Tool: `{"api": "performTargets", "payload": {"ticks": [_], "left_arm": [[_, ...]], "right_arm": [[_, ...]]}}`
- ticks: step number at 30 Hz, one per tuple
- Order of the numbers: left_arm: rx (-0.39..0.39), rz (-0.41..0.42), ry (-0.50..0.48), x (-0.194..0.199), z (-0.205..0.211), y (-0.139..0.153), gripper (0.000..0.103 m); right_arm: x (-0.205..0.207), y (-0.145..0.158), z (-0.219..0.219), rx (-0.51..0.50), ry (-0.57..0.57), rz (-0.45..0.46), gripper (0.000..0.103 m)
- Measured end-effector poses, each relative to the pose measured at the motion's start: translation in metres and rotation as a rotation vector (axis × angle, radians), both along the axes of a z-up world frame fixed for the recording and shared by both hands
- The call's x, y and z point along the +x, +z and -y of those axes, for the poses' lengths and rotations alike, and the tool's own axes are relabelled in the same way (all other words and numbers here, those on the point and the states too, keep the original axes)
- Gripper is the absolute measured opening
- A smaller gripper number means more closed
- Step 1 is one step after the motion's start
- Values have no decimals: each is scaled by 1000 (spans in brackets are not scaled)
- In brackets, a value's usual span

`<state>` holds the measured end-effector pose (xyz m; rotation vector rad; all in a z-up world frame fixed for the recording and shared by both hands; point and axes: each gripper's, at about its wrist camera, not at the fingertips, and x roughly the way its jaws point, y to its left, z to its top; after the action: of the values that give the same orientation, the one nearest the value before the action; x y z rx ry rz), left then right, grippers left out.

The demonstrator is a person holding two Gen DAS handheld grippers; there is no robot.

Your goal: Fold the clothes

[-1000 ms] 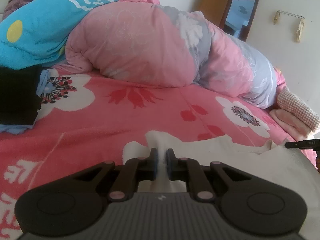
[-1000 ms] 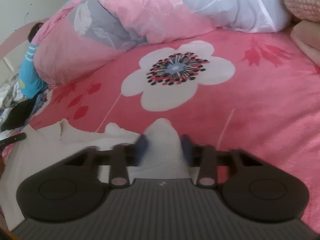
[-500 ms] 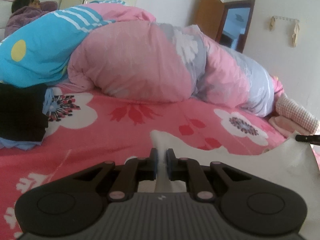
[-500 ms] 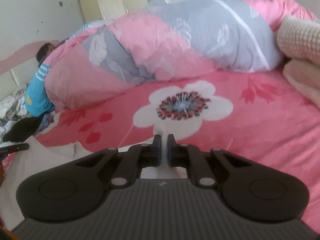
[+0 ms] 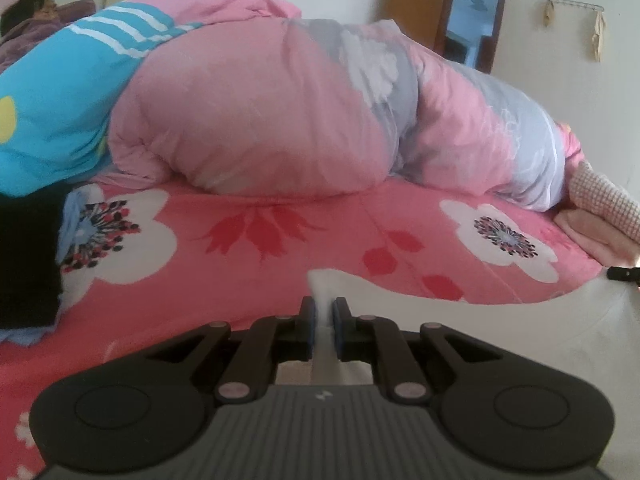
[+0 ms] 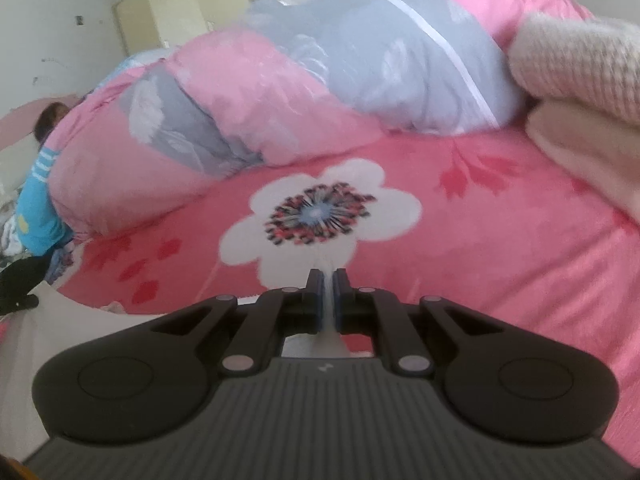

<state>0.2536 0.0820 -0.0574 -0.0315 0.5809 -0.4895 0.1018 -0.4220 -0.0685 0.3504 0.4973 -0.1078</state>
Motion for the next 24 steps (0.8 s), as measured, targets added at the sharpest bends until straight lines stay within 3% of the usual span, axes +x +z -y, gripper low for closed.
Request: {"api": "performTargets", "payload": {"ticks": [10,17,24], "left_arm": [[17,-26,-20,20,14,-13,10],[5,-14,-23,29,15,-10,11],[-14,-89,-3,43,12,-28,11]], "right_arm": [[-1,-17,16,33,-36,-3,4],[1,-8,17,28,-32,36,4],[15,-20,26,19,-34,-5,4]]}}
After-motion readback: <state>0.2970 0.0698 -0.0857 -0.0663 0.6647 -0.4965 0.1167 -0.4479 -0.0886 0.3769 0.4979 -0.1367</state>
